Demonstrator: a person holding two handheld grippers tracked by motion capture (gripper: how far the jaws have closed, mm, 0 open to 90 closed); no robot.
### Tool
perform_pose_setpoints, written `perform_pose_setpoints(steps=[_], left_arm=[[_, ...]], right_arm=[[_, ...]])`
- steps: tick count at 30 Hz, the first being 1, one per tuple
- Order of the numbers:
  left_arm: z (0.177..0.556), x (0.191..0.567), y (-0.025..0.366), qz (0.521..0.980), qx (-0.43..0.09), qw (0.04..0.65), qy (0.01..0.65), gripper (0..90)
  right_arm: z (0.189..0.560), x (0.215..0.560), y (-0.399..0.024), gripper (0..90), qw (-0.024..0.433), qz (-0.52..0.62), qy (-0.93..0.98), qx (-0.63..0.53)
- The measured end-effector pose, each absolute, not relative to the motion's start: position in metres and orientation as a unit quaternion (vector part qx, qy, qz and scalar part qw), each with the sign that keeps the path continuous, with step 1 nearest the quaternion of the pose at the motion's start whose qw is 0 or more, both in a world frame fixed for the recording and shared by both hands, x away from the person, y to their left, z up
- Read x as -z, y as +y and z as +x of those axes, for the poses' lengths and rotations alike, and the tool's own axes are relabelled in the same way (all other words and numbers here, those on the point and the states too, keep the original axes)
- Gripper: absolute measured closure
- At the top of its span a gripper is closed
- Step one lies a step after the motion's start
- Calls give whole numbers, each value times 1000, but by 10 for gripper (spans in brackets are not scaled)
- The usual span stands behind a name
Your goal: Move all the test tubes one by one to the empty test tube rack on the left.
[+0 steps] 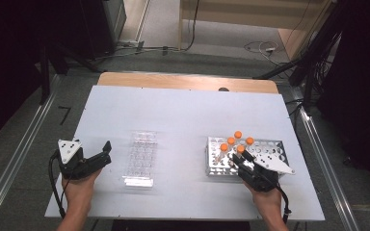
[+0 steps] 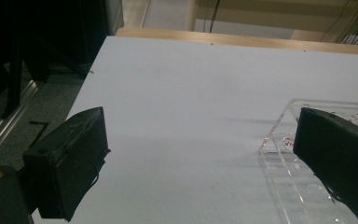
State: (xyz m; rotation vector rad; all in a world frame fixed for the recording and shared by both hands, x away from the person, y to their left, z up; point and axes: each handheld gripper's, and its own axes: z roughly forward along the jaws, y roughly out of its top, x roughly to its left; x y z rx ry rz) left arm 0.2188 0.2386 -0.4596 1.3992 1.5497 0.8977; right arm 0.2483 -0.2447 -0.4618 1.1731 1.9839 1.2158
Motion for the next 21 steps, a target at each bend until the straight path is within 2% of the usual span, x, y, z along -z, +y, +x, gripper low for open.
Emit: perform_pose_setpoints(steps=[4,21], left_arm=[[219,460,239,559,-358,421,619,32],[218,459,239,557,-358,421,619,32]], right_arm=[[249,463,-243,643,264,434,736,-449],[250,465,-244,711,268,437,734,-446]])
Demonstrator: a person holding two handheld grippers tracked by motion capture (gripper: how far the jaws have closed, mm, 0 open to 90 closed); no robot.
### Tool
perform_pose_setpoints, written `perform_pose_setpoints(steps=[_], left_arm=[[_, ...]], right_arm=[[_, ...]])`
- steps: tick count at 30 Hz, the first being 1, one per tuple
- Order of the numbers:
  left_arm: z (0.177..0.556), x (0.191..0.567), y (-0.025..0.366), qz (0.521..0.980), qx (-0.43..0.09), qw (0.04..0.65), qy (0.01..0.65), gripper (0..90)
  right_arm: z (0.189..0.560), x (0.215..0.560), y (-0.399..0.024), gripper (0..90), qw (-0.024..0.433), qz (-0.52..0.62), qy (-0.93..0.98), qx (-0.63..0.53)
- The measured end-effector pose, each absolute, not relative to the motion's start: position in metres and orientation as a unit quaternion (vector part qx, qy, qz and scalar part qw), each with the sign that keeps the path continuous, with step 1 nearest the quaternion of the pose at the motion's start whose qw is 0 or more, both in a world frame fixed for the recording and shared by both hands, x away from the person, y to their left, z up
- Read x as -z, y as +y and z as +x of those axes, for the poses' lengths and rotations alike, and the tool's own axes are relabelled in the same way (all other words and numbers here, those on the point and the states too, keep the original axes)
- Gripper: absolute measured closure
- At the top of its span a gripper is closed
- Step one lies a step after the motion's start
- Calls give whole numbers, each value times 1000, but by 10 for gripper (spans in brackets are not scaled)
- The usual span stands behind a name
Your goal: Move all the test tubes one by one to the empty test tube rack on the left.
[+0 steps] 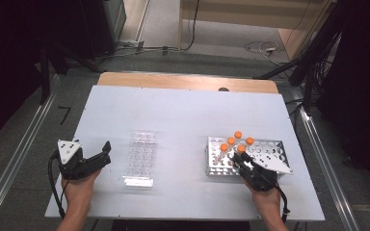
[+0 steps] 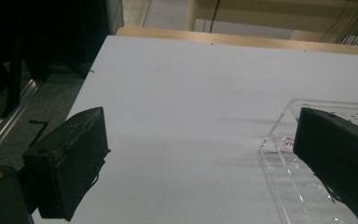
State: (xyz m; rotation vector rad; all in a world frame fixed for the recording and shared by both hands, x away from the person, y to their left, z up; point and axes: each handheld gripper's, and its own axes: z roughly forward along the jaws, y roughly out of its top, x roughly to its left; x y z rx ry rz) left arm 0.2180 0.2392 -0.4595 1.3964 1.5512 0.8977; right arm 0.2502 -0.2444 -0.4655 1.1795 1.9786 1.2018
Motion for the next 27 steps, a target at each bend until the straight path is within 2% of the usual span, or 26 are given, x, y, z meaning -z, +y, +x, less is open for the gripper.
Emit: perform_pose_setpoints(steps=[27], left_arm=[[218,459,239,557,-358,422,619,33]], right_arm=[[242,438,-250,723,282,431,711,-479]])
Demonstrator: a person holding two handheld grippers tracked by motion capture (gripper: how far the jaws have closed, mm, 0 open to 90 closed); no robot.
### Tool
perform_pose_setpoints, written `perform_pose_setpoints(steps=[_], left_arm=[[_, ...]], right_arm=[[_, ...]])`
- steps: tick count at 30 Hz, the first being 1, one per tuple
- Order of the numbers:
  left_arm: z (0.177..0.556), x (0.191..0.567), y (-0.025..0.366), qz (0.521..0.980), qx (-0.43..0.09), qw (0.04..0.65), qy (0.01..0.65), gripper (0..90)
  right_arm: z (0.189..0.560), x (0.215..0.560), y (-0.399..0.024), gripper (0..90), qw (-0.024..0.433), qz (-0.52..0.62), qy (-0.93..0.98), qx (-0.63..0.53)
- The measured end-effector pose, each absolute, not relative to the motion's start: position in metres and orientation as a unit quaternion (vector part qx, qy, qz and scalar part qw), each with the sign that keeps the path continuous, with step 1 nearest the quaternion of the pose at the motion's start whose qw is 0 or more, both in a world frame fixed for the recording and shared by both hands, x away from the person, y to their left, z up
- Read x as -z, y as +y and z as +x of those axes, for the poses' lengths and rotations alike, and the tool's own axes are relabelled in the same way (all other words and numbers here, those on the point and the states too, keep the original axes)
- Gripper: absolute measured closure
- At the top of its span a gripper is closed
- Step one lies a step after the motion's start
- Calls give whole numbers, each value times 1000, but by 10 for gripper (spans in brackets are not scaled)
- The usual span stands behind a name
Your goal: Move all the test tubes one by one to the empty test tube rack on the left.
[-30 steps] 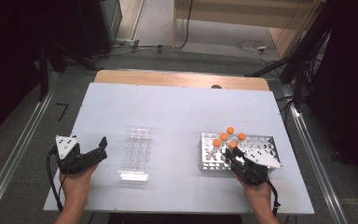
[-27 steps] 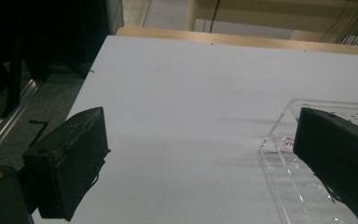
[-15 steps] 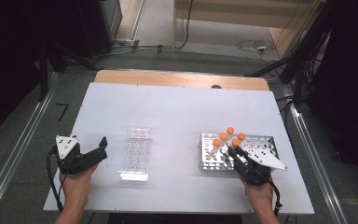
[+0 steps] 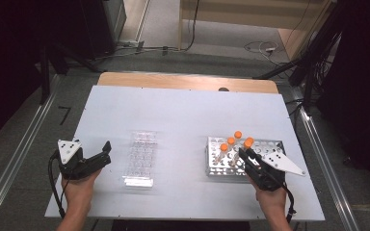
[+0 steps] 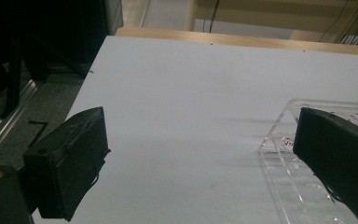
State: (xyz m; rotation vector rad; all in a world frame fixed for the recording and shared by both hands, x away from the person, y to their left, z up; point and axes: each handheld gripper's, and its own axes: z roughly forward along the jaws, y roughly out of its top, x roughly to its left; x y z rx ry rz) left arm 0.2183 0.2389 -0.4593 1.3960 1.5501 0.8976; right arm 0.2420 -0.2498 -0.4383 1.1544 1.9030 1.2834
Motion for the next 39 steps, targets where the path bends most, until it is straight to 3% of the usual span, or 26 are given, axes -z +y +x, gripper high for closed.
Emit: perform_pose_setpoints(steps=[20,39], left_arm=[[217,458,238,559,-360,425,614,33],[213,442,229,563,-351,457,592,43]], right_arm=[[223,415,-249,726,284,415,704,-501],[210,406,-222,727,252,375,728,-515]])
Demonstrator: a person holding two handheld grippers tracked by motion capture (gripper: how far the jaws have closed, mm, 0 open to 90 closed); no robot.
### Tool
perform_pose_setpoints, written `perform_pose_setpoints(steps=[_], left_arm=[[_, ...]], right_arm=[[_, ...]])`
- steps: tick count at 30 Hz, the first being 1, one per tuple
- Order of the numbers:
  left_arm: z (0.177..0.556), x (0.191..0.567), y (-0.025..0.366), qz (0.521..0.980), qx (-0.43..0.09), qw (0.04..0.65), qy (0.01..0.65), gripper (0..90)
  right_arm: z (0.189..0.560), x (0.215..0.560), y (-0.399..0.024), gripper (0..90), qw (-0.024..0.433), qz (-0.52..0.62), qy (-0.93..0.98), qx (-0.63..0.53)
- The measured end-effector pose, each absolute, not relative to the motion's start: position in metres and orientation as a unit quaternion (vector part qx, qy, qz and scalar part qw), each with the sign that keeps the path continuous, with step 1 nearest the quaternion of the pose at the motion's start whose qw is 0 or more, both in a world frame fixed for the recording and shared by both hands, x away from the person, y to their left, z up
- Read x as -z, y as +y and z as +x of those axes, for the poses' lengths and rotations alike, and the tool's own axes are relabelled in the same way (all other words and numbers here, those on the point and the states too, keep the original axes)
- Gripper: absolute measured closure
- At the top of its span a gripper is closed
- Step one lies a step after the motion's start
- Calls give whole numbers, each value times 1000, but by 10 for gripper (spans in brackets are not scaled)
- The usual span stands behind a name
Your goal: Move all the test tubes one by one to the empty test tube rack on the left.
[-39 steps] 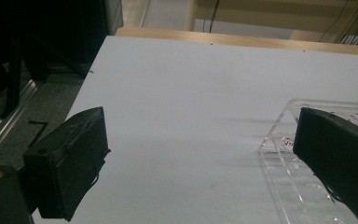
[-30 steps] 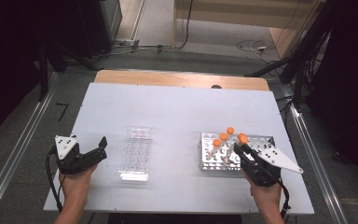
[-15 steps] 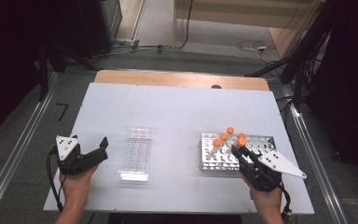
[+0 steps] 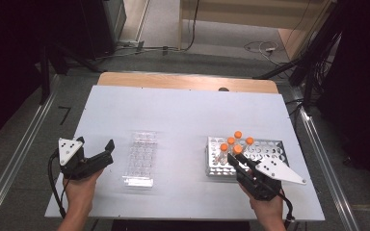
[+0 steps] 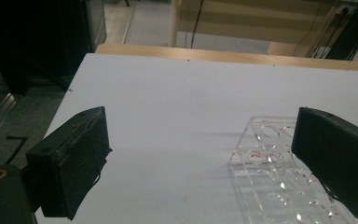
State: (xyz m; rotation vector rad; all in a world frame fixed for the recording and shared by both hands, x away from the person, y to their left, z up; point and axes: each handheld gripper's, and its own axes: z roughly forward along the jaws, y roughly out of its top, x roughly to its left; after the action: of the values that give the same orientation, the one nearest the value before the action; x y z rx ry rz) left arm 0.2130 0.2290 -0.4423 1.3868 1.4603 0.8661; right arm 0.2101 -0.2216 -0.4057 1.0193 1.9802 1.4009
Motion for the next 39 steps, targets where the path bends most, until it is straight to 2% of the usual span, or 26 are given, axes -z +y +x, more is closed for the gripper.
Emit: perform_pose_setpoints(steps=[15,39], left_arm=[[217,434,214,583,-344,467,569,43],[238,424,171,637,-306,499,501,68]], right_arm=[[222,416,-194,727,219,355,751,-512],[245,426,-150,727,200,330,779,-495]])
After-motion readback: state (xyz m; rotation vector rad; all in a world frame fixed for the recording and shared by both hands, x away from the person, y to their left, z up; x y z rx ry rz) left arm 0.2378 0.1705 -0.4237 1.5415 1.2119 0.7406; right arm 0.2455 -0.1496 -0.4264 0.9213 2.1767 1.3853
